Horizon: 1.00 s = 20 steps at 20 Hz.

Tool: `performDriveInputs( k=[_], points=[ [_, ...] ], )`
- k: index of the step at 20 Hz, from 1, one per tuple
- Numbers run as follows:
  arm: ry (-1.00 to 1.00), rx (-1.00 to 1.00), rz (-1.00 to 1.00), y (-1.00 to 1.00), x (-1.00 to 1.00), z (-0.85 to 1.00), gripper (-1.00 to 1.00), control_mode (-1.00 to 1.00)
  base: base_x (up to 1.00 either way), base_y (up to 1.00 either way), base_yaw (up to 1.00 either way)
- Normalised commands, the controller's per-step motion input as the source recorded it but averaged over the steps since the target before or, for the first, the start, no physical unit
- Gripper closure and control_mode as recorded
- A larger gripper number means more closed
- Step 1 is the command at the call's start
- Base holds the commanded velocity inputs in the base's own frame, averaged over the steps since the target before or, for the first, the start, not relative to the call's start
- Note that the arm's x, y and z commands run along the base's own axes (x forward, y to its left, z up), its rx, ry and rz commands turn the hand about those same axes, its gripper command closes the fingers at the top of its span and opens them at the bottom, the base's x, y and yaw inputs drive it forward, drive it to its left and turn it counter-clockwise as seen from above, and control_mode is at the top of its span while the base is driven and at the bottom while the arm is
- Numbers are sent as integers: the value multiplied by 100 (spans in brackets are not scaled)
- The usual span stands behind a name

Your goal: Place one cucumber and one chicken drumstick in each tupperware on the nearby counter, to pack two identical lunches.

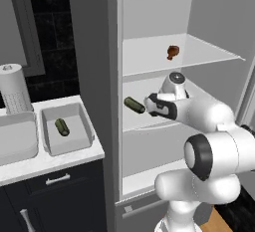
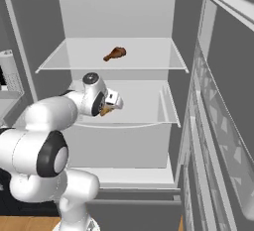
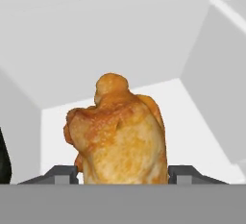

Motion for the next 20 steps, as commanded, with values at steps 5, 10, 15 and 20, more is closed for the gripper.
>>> performDriveInputs(
  k=[5,10,15,20],
  points=[
    [-1,0,-1,-38,-83,29,100,-100,0,0,0],
    [6,0,0,-27,-88,87,100,-100,0,0,0],
    [17,0,3,-2,-90,100,100,-100,0,0,0],
    [26,0,10,0,-98,99,100,-100,0,0,0]
  ],
)
